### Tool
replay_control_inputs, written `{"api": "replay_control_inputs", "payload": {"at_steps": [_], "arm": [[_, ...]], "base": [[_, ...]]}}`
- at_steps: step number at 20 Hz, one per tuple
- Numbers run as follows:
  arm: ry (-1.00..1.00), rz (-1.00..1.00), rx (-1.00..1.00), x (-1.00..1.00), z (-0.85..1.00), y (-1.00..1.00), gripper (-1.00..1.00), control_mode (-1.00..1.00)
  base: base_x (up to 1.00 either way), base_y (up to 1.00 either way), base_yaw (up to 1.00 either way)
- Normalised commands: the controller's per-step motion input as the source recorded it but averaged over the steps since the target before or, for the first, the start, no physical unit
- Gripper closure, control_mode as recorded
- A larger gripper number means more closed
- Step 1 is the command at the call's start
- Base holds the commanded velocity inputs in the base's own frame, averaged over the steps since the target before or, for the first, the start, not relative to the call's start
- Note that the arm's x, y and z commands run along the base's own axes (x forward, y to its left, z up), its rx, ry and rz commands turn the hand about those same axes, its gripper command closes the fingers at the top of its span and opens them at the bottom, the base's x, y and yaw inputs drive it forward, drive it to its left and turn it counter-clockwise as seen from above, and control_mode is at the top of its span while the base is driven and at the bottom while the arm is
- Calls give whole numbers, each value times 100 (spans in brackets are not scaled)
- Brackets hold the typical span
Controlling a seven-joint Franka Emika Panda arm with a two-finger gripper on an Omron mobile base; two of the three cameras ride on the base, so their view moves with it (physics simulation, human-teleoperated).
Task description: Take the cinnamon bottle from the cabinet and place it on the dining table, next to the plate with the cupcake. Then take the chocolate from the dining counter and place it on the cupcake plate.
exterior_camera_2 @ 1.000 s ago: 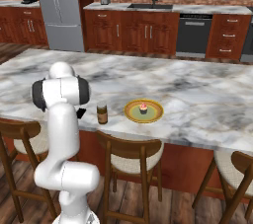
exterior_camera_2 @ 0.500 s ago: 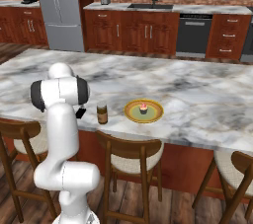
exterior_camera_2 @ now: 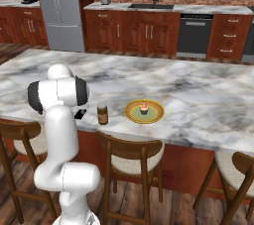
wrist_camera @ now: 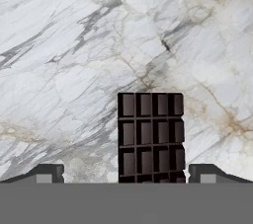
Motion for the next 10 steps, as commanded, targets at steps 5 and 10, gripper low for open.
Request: {"api": "replay_control_inputs", "payload": {"at_steps": [5, 10], "arm": [[0, -7, 5, 3, -31, -22, -100, -100], [-4, -5, 4, 3, -15, -29, -100, -100]], "base": [[0, 0, 0], [0, 0, 0]]}}
